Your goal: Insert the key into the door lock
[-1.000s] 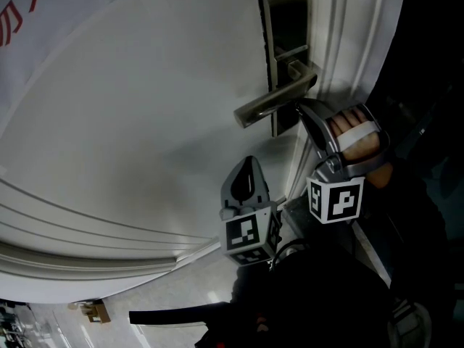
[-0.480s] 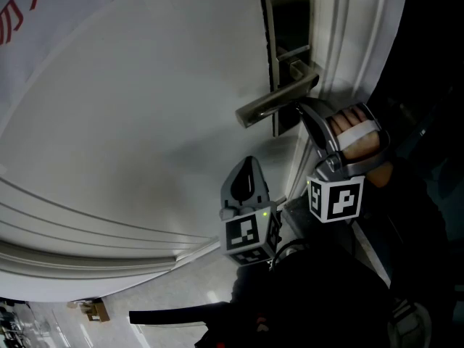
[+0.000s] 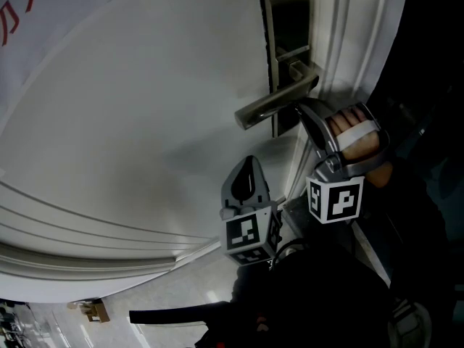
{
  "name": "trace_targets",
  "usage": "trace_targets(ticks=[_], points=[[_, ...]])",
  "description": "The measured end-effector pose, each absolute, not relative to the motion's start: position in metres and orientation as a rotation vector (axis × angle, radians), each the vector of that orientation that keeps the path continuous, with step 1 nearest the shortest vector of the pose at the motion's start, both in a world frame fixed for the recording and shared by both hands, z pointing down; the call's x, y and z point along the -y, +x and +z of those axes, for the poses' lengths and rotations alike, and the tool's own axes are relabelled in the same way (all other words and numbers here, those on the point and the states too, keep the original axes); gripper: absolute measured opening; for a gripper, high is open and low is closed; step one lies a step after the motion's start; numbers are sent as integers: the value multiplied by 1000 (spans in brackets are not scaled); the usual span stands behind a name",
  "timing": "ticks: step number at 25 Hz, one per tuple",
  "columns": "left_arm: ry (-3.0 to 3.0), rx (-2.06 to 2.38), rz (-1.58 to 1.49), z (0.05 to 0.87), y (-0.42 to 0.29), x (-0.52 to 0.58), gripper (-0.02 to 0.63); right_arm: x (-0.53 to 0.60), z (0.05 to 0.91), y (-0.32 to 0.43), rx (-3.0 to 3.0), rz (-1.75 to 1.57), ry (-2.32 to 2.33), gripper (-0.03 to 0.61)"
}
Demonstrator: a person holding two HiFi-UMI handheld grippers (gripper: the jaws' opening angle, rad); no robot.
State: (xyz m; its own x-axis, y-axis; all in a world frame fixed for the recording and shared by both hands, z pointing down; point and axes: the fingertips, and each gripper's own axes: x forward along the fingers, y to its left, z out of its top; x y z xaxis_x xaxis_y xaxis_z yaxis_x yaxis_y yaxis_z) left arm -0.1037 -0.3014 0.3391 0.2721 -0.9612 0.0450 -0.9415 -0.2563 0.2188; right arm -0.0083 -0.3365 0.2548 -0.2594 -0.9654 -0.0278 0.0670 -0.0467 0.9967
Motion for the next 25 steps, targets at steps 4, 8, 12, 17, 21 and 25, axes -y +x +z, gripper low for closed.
trace_targets(ticks=[4, 8, 12, 17, 21, 25], points=[[2335, 1773, -145, 339, -103, 301, 2, 337, 255, -8, 1324, -1461, 1046, 12], [2333, 1777, -141, 340, -104, 302, 2, 337, 255, -8, 1325, -1461, 1047, 13], [2334, 1773, -150, 339, -103, 302, 0, 337, 255, -8, 1325, -1460, 1046, 12], [2336, 1771, -143, 338, -103, 301, 2, 337, 255, -8, 1325, -1462, 1045, 12], [2334, 1776, -142, 339, -104, 300, 2, 337, 255, -8, 1325, -1462, 1046, 12], [2337, 1779, -140, 341, -104, 301, 1, 337, 255, -8, 1321, -1465, 1047, 13]])
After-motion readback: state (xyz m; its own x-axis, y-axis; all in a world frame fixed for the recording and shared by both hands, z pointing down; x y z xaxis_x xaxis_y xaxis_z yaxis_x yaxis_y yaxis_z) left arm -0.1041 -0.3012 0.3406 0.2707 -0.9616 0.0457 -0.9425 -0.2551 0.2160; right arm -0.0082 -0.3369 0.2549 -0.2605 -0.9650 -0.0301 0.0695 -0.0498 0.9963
